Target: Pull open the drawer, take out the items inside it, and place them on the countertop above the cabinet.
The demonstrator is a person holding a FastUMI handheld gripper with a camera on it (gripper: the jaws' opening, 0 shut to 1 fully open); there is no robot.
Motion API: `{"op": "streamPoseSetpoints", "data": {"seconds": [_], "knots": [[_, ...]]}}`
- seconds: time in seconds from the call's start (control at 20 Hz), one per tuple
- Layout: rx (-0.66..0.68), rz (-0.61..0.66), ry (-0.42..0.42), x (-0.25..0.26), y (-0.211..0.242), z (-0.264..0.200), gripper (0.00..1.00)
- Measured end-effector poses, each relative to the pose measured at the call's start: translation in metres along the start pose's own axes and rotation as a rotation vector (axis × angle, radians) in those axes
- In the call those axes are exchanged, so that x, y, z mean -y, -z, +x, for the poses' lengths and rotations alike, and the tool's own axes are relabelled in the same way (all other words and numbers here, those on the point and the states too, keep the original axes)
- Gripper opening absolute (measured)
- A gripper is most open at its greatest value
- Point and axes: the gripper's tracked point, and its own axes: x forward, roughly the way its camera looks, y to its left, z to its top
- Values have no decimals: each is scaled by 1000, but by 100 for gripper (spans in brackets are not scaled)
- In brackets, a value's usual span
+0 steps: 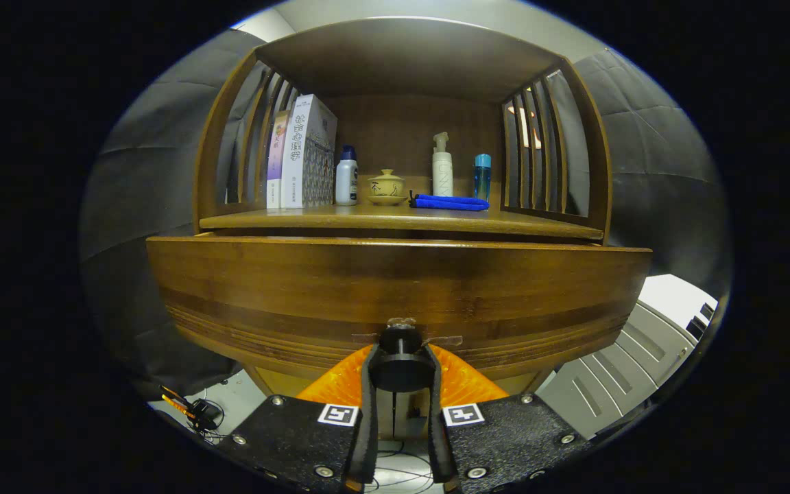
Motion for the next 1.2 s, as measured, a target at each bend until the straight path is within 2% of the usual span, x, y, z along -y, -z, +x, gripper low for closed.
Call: {"op": "streamPoseSetpoints", "data": {"seconds": [0.4,1.05,1.2], "knots": [[-18,22,3,-6,22,-59,31],[-65,16,-11,-16,46,-117,31],[-78,18,-46,-17,49,-118,33]]}}
